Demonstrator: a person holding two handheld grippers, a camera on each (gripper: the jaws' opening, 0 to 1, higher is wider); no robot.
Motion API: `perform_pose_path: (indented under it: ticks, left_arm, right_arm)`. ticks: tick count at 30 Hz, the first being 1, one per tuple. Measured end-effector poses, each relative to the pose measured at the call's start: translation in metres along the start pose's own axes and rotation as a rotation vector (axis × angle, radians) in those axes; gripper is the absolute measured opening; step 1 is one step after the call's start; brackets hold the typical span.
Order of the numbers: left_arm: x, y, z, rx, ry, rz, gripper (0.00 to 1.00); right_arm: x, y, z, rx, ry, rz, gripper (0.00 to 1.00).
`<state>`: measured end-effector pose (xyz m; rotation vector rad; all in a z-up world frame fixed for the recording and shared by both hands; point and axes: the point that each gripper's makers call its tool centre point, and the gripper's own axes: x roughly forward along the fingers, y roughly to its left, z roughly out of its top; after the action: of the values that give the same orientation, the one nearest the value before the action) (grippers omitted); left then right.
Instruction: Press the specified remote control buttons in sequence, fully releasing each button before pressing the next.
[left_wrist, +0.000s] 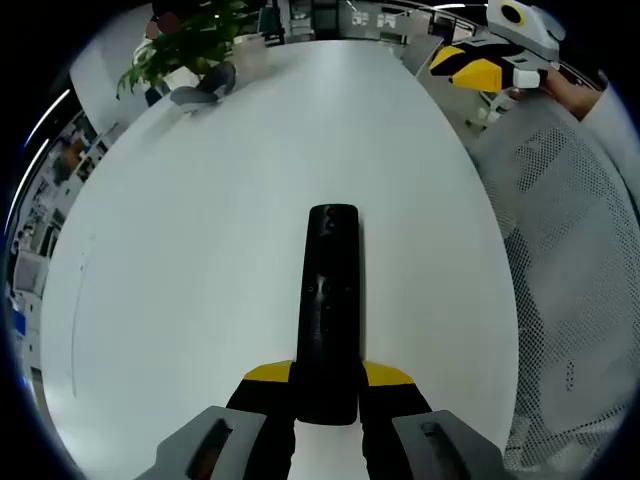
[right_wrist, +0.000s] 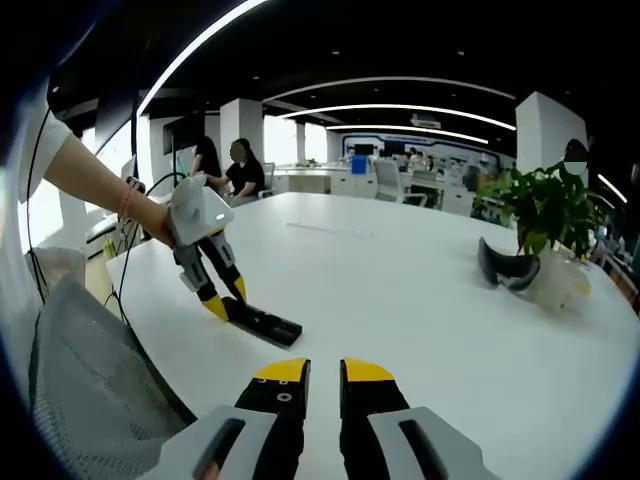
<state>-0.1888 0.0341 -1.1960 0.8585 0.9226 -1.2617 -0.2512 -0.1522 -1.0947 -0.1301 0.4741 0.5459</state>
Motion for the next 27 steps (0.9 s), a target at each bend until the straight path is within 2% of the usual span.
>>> perform_pose_path:
  ticks: [9,14,17,23,27]
  left_arm:
    - [0.000,-0.003,0.002,0.016,0.014,-0.013,0.23]
    - [0.001,-0.005,0.003,0.056,0.062,-0.020,0.23]
    - [0.000,-0.005,0.002,0.040,0.046,-0.017,0.23]
    - [0.000,-0.005,0.002,0.001,0.027,0.000,0.23]
    - [-0.001,-0.011,-0.001,-0.017,0.011,0.003,0.23]
  right_arm:
    - [-0.001,-0.001,0.001,0.001,-0.011,-0.003,0.07]
    - [0.003,0.004,-0.006,-0.026,0.032,0.017,0.06]
    - [0.002,0.002,-0.008,-0.043,0.052,0.010,0.05]
    - [-0.004,-0.013,-0.004,-0.030,0.022,-0.054,0.04]
    - [-0.005,-0.012,-0.002,-0.032,0.014,-0.067,0.03]
